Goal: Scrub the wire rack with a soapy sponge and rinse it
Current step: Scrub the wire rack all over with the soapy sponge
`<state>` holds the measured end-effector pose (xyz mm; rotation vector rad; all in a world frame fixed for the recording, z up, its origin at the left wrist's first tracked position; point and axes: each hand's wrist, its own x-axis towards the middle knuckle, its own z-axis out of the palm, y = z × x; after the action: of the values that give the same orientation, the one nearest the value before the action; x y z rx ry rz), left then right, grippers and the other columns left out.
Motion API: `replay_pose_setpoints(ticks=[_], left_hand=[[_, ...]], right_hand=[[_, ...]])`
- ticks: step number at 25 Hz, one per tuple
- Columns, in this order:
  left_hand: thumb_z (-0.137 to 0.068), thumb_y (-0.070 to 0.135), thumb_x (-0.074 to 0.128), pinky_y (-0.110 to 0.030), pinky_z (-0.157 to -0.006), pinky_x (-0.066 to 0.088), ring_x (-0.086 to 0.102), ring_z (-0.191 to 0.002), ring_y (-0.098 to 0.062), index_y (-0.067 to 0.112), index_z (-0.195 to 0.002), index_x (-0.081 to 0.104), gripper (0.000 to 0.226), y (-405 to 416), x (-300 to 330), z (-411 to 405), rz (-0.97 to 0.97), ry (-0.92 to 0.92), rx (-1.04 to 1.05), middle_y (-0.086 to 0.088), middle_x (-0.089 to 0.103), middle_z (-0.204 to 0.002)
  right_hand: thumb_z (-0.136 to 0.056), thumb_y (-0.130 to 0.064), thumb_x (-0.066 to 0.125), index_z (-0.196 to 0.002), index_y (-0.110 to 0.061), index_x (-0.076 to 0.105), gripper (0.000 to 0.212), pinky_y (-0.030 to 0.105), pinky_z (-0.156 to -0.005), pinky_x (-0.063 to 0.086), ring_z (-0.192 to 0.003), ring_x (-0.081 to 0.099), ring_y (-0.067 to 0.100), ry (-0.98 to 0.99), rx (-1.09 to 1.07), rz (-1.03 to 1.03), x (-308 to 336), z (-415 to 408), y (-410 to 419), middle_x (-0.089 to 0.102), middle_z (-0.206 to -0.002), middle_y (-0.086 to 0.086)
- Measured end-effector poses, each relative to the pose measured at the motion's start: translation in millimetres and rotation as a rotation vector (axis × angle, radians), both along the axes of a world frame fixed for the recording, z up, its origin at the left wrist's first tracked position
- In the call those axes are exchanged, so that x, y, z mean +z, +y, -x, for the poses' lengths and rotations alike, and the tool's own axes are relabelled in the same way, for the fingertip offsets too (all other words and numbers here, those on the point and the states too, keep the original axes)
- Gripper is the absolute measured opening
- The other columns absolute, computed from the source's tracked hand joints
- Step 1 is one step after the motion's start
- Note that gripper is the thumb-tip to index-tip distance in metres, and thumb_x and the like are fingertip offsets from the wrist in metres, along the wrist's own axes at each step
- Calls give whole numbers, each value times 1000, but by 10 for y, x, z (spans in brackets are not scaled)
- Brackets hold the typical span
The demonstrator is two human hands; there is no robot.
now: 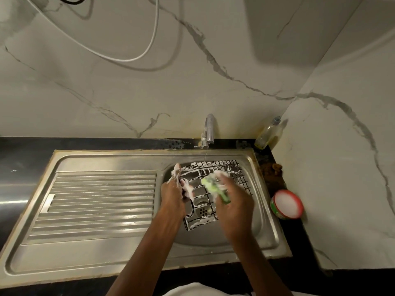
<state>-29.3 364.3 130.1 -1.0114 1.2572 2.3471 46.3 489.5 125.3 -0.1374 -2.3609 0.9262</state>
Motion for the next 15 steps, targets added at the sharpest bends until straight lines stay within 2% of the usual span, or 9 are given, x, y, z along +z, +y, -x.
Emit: replay_pose_setpoints(ticks=[2,4,5,7,9,11,12,15], left_hand=[[-103,31,60,-25,-49,49,52,-33,-8,11,-84,69,29,-34,-33,41,-21,1,7,2,55,-47],[-106,28,54,-19,-43,50,51,-33,-4,15,-109,71,22,-77,-51,71,-57,-10,35,7,54,-43],[-107,27,52,-17,-42,50,51,-33,-3,18,-110,72,22,-97,-73,67,-64,-13,42,9,54,-42],[-107,29,54,-14,-40,48,51,-32,-3,20,-93,72,25,-94,-72,44,-67,-14,28,8,55,-42],[-106,30,55,-14,-37,44,46,-30,-6,18,-84,69,28,-83,-73,40,-55,-19,27,7,49,-40],[-106,29,55,-18,-36,43,46,-31,-9,17,-94,73,25,-84,-81,51,-58,-18,15,1,49,-44],[-106,29,54,-18,-36,43,48,-32,-10,17,-95,74,26,-85,-55,51,-54,-11,15,-1,50,-47],[-109,29,49,-15,-33,37,45,-28,-9,21,-84,66,32,-86,-13,30,-33,7,3,-5,45,-55]], right_hand=[[-84,0,60,-105,-6,75,27,24,-60,57,-79,67,15,84,147,-193,-30,-120,-47,74,-94,3],[-80,6,60,-96,-5,76,25,27,-59,59,-81,69,20,66,89,-281,-156,-43,247,74,-91,6],[-78,8,63,-95,-5,75,25,30,-58,60,-80,70,24,29,-3,-273,-212,25,401,74,-91,8],[-74,11,70,-98,-4,74,28,33,-55,60,-77,71,25,-37,-134,-194,-270,75,425,74,-90,10],[-76,12,67,-101,-5,74,31,32,-55,58,-77,67,22,-1,-32,-138,-237,-8,105,73,-91,7],[-82,6,58,-105,-9,73,32,28,-59,57,-81,66,21,63,158,-142,-173,-131,-47,71,-95,5],[-83,5,57,-104,-11,73,31,28,-59,57,-82,67,22,68,178,-170,-158,-107,40,71,-95,5],[-75,10,71,-93,-8,76,26,29,-52,57,-77,69,23,-45,-85,-230,-218,109,422,73,-90,6]])
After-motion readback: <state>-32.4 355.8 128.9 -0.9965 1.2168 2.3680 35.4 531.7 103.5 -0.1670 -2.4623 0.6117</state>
